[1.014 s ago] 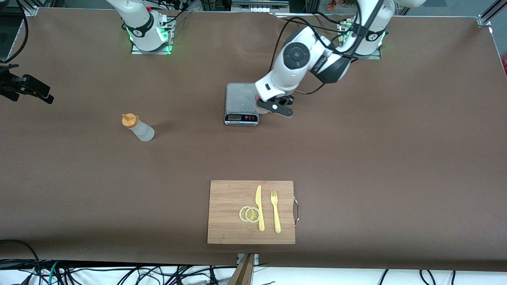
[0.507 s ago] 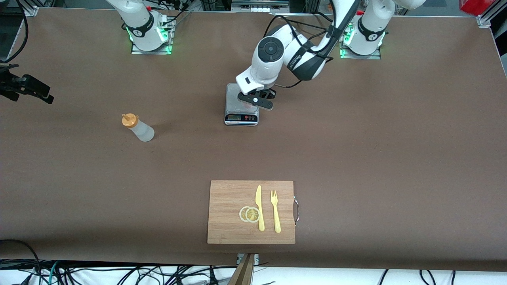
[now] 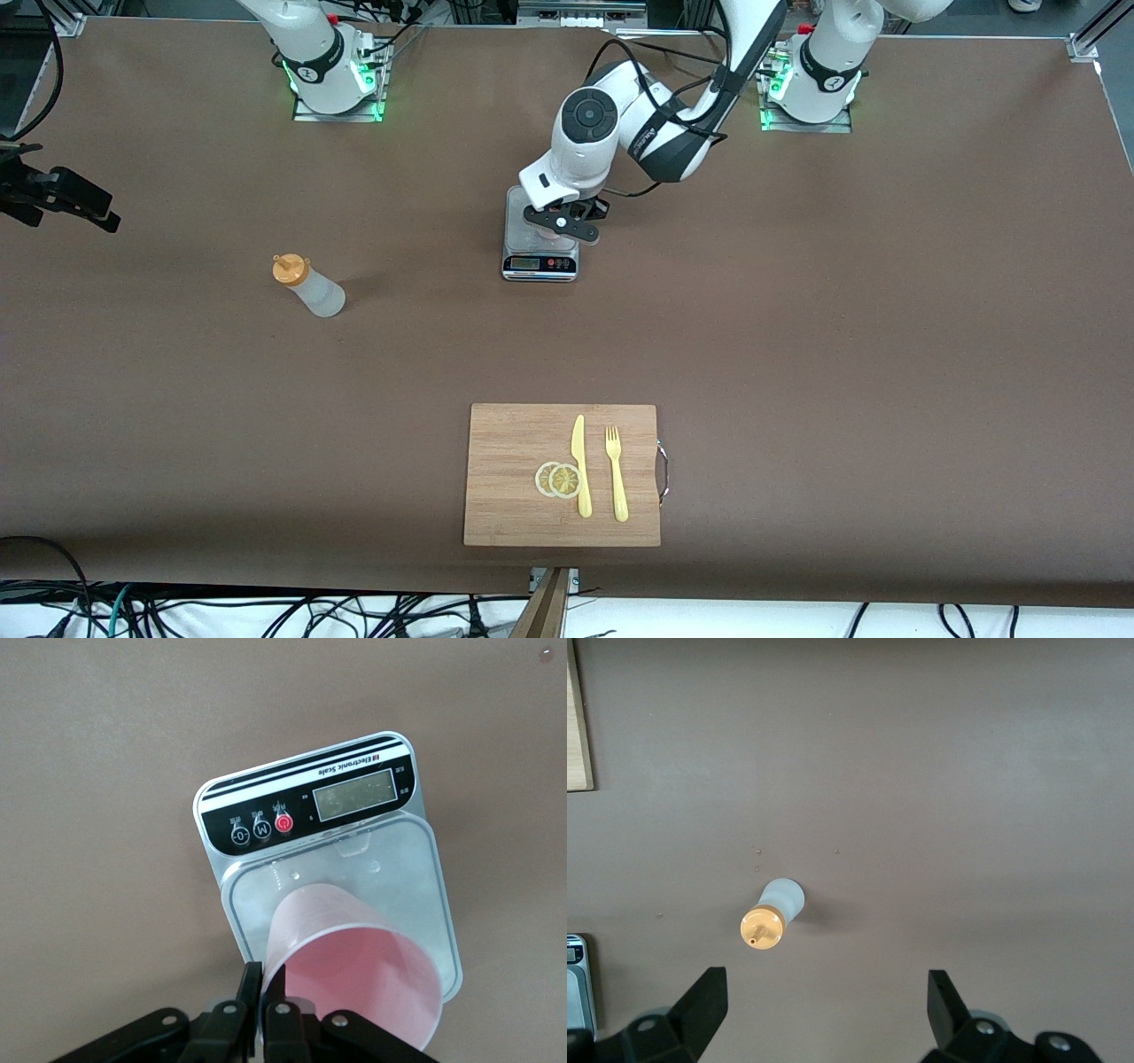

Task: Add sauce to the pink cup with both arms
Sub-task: 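Release the cup on the scale and withdraw the left gripper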

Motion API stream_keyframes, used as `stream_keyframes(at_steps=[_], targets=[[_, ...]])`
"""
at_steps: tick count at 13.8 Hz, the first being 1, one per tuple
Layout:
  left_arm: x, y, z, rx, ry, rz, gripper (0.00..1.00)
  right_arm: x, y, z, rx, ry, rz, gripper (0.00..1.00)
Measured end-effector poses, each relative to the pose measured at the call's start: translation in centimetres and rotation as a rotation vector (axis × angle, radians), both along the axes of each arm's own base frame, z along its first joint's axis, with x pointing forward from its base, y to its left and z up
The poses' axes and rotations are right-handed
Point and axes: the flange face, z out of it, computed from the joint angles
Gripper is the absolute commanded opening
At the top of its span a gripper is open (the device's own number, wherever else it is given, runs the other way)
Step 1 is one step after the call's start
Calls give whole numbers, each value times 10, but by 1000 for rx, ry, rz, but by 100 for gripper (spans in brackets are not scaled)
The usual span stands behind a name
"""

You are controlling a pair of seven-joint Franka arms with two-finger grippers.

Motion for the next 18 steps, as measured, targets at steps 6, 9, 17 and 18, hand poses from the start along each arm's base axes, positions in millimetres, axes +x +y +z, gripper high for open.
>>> stream_keyframes(at_steps=[6, 9, 17, 18], targets=[[18, -9, 34, -31, -21, 58, 100, 0, 0, 0, 0, 1, 0, 100], [43, 5, 97, -23, 38, 95, 100, 1, 1, -5, 1, 9, 1, 100], [158, 212, 270, -19, 21, 370, 100, 24, 8, -66, 73, 115, 456, 100], [170, 255, 282, -10, 20, 377, 100, 27, 4, -78, 116, 121, 548, 100]])
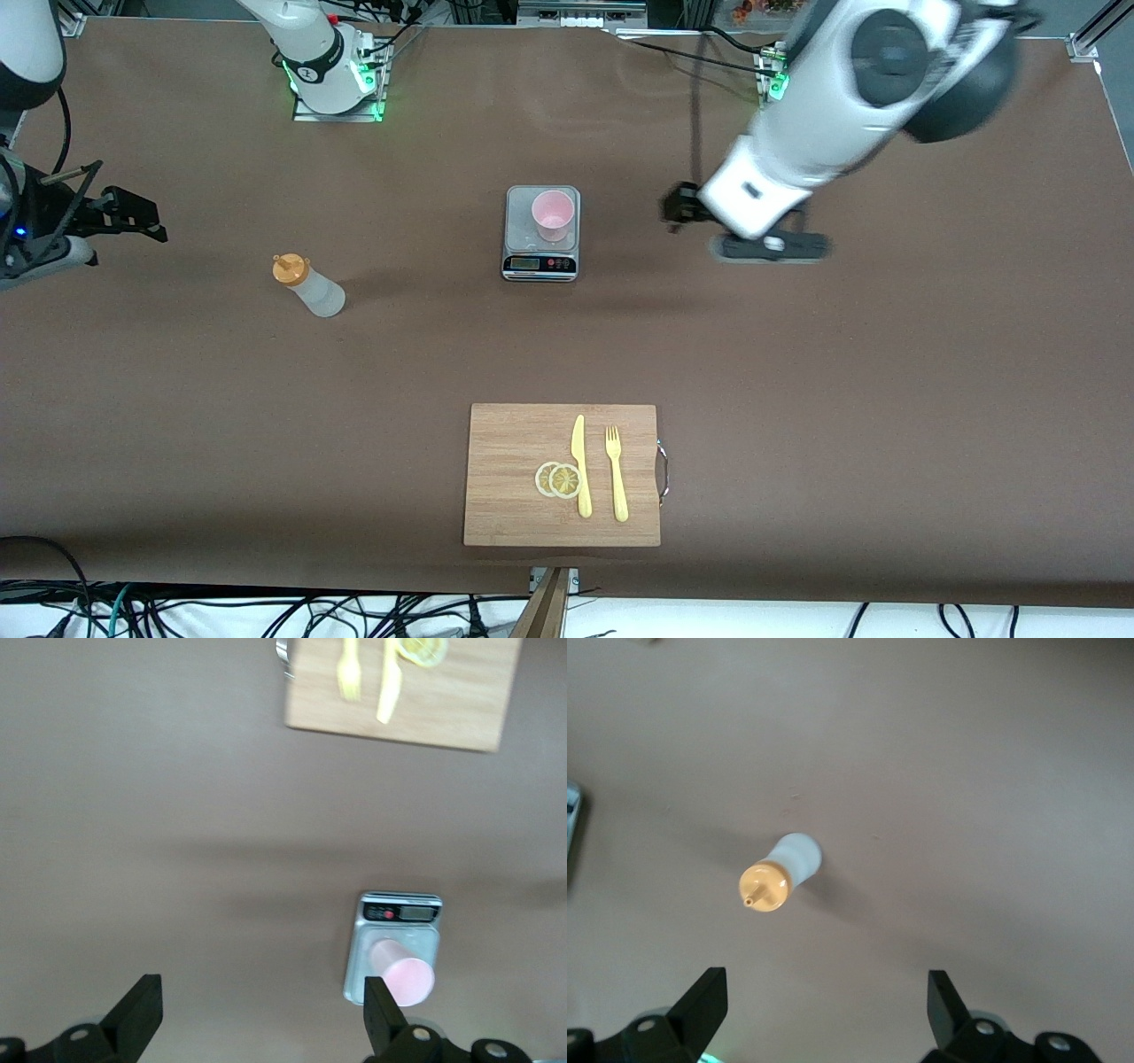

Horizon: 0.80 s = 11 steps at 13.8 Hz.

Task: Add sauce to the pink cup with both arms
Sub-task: 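Release the cup on the scale and withdraw the left gripper, then reach the right gripper to the sauce bottle and grasp it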

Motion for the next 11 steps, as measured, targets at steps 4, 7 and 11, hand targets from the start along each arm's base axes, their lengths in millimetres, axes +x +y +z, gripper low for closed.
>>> stream_keyframes(at_steps=[4, 7, 11], targets=[[18, 132, 31, 48, -28, -72, 100, 4, -42, -48, 213, 30, 271, 100], [20, 210, 41, 74, -36, -103, 100, -1, -85, -83, 396, 9, 405, 100], [9, 264, 54, 109, -36, -148, 100, -18, -129, -135, 600, -28, 545, 100]])
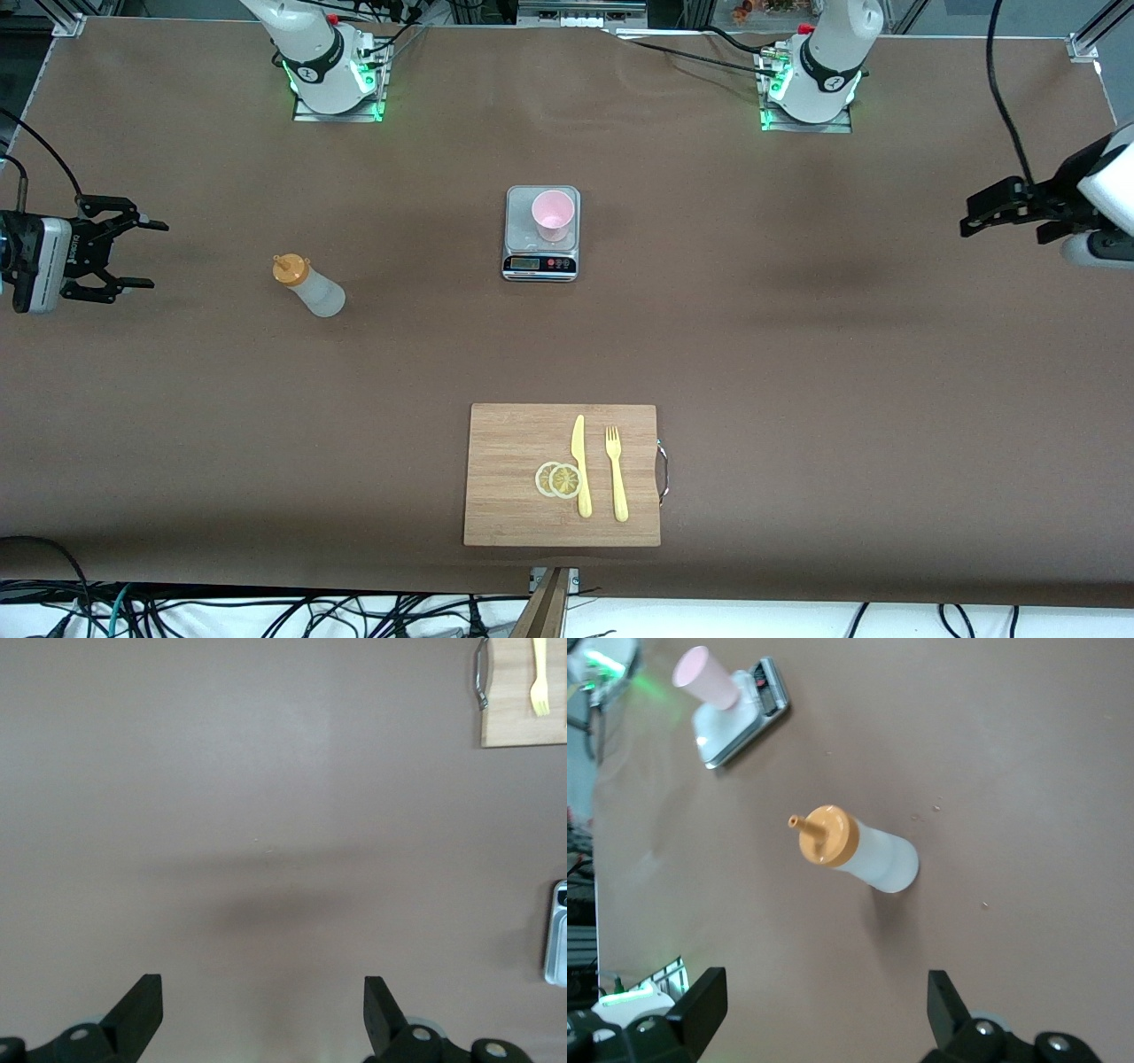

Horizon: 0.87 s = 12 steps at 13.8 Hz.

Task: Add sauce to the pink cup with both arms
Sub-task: 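Reach the right gripper to the sauce bottle and grasp it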

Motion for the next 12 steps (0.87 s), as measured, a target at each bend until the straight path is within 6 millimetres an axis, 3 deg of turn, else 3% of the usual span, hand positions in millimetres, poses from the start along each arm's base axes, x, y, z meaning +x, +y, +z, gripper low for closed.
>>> stream_keyframes(at_steps=[2, 6, 9, 12], targets=[[-2, 10, 0, -4, 13, -10, 100, -11, -13, -32, 118, -29, 68, 100], [-4, 7, -6, -10, 42, -23, 100, -29, -31, -116, 401, -121, 174, 100], [0, 7, -15, -10, 59, -23, 100, -32, -25, -173, 556, -219, 215, 100], [1, 8, -17, -11, 63, -23, 100, -33, -9, -213, 706, -313, 204, 100]])
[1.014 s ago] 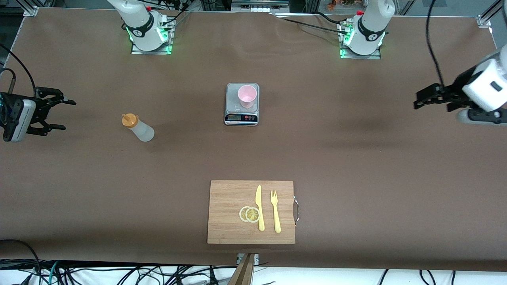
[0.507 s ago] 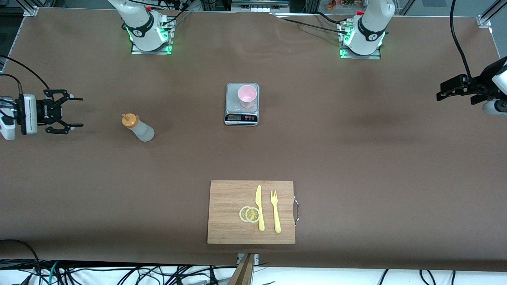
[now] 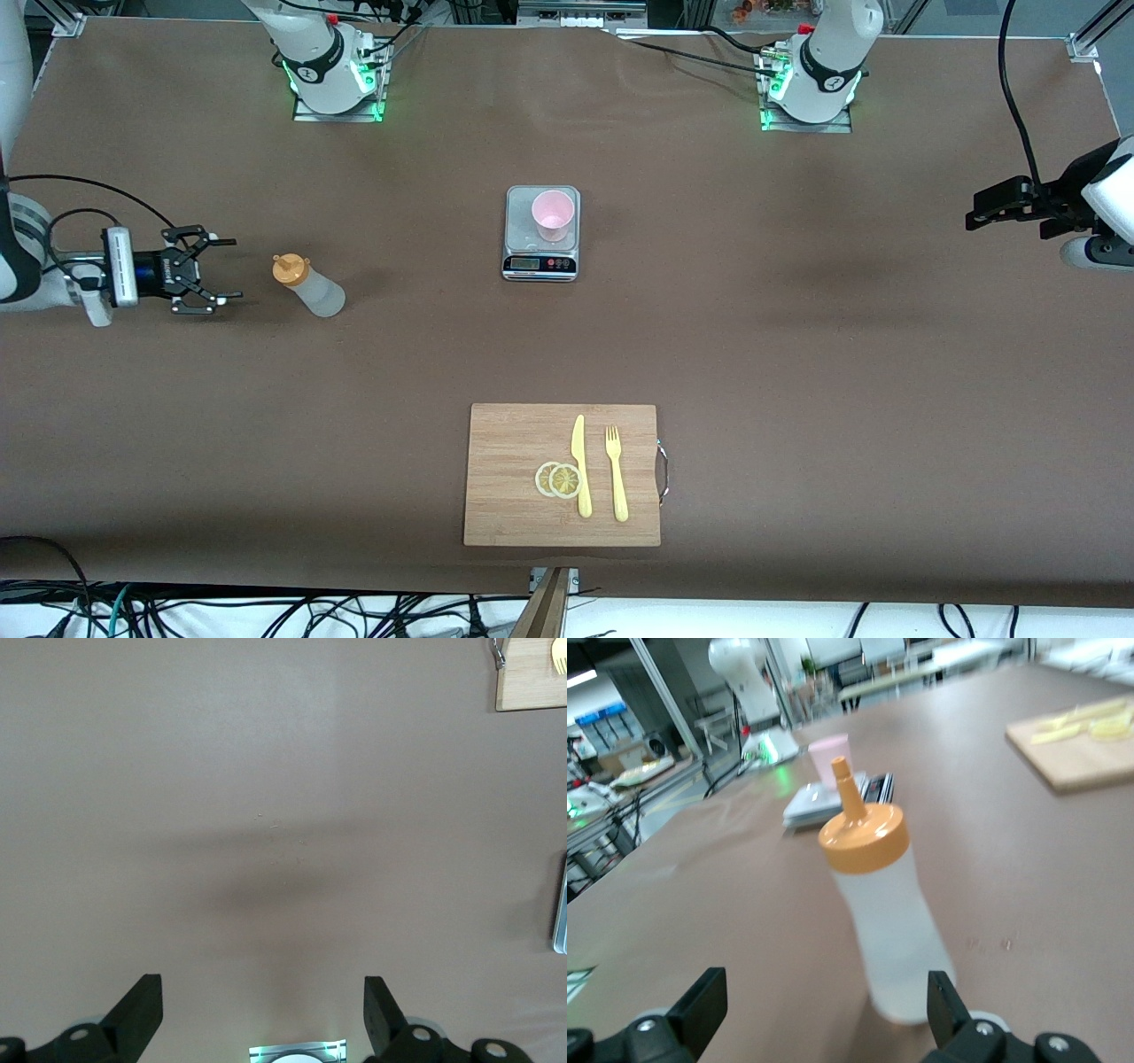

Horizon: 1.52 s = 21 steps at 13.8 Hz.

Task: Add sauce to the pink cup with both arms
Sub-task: 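Reach the right gripper to the sauce bottle and grasp it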

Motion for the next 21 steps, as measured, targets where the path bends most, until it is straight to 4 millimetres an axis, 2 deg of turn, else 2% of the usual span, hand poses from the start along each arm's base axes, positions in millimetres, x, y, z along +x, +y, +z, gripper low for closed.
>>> stream_keyframes(at_steps=[3, 10, 21], targets=[[1, 0, -2, 0, 3, 0, 100, 0, 12, -26, 93, -34, -31, 100], [2, 1, -2, 0, 1, 0, 100, 8, 53, -62, 191, -30, -72, 100], [11, -2, -6, -1, 2, -13, 100, 21, 115, -74, 233, -24, -5, 100]])
